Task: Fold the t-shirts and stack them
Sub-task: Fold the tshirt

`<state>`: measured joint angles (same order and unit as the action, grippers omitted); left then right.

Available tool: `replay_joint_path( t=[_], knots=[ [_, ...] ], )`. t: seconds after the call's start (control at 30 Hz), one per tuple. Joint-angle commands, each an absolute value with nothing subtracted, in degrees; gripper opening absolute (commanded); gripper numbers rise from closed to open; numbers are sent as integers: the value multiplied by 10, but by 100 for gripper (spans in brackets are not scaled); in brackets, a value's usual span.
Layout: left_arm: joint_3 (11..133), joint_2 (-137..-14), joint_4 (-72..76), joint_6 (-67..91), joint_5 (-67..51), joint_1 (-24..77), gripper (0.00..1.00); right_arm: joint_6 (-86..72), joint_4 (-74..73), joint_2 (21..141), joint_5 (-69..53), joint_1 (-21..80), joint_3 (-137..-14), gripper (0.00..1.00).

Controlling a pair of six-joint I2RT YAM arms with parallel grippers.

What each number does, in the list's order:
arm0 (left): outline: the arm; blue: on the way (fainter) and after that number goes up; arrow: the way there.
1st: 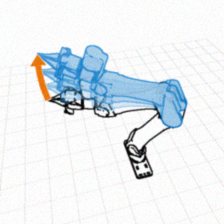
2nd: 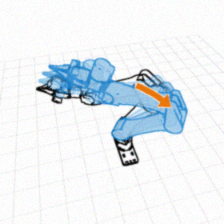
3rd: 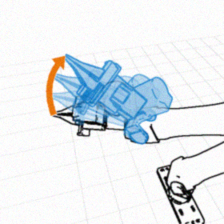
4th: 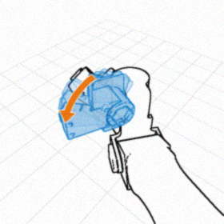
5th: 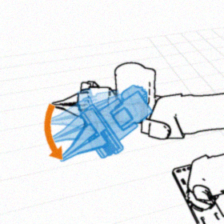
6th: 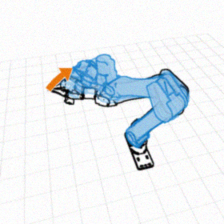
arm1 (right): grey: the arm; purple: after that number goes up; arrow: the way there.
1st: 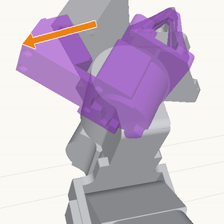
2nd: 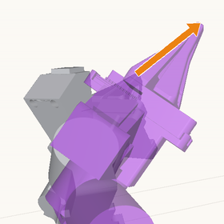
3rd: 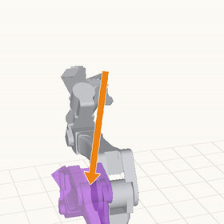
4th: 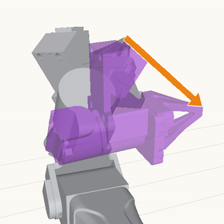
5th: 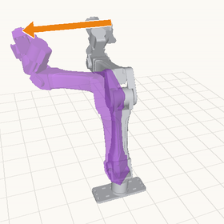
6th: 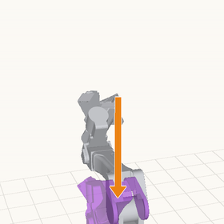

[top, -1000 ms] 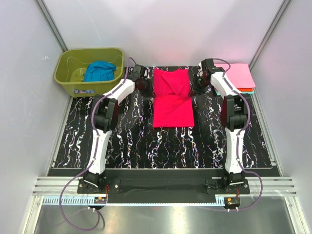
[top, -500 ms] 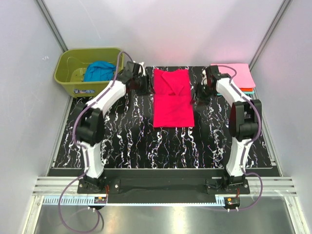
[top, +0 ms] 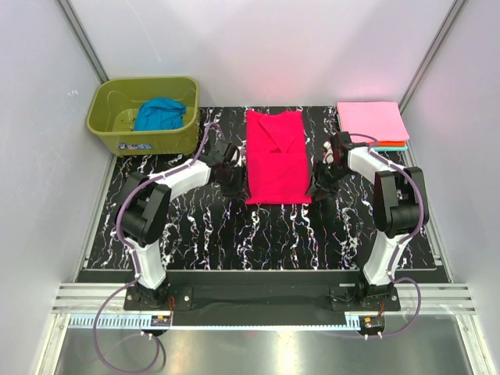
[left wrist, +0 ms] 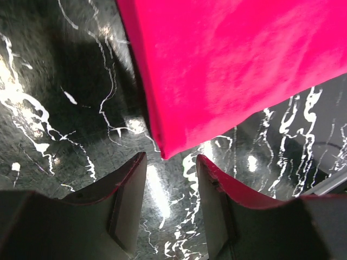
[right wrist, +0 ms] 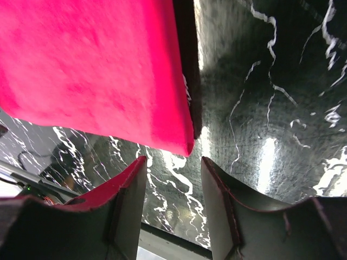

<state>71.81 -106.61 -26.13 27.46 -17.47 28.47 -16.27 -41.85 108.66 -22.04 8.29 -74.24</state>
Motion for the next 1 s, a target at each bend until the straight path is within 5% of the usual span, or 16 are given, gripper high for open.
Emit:
replay_joint_path(
  t=[0.0,0.17,0.4,0.43,0.5,0.97],
  knots=[
    [708,-1062,-206,279,-174,287,47,-165,-374,1053,-239,82,-717,51],
    [701,-1080,-194,278,-187,287,44,-156,-361,1076,-249,82,-715,51],
    [686,-1096,-189,279,-197,287,1,-159,-341,1091,-257,82,-700,43],
    [683,-1095,-188,280,-197,287,0,-159,-339,1089,-258,81,-696,37],
    [670,-1083,-188,287,-185,287,0,-162,-338,1078,-253,82,-686,2],
    [520,-956,-167,326,-150,306,0,-211,-351,962,-183,83,-544,0]
  ],
)
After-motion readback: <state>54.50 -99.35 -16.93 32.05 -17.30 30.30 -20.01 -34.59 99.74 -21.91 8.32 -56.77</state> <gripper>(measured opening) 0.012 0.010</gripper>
